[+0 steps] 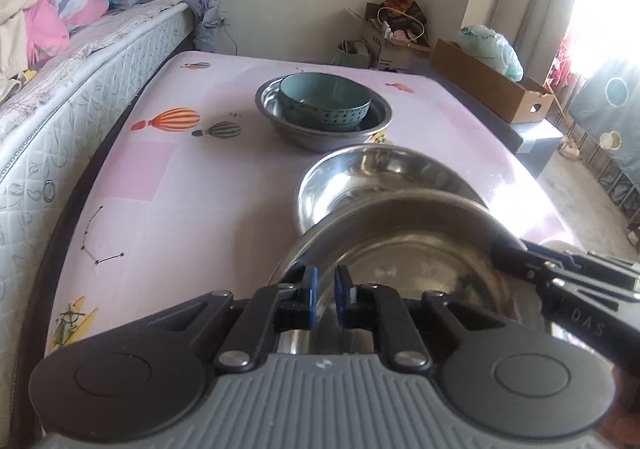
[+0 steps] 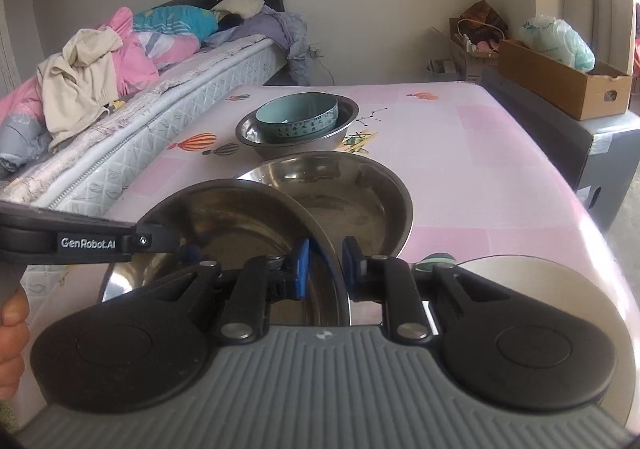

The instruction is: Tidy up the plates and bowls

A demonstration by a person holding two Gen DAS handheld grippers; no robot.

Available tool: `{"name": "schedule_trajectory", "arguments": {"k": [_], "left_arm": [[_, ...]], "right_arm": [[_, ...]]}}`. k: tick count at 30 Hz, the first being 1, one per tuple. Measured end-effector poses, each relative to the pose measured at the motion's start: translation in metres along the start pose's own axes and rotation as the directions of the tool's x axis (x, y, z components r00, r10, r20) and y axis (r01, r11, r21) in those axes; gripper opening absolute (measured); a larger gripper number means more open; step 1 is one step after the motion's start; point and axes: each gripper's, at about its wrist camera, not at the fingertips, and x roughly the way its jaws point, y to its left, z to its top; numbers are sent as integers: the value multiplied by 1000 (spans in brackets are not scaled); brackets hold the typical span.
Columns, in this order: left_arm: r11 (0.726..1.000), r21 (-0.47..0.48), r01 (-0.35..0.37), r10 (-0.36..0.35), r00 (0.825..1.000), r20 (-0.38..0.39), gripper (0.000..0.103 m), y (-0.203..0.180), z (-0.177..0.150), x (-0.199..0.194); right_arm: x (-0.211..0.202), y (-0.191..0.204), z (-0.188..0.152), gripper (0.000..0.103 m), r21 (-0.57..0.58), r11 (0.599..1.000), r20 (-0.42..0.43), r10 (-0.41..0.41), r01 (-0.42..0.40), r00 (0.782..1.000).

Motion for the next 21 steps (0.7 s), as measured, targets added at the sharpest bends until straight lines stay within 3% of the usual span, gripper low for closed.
{"name": "schedule_trajectory", "arguments": {"k": [5,21], "left_arm": [[1000,-10,9,-9,1000,2,30,6,-10,-12],[997,-67,-41,40,999,-18,42,47,-47,-42]], "right_arm": [[3,2,-5,17,11,1000,-18,10,-10,1000],[-9,43,-43,17,6,998,-130,67,-67,989]]}}
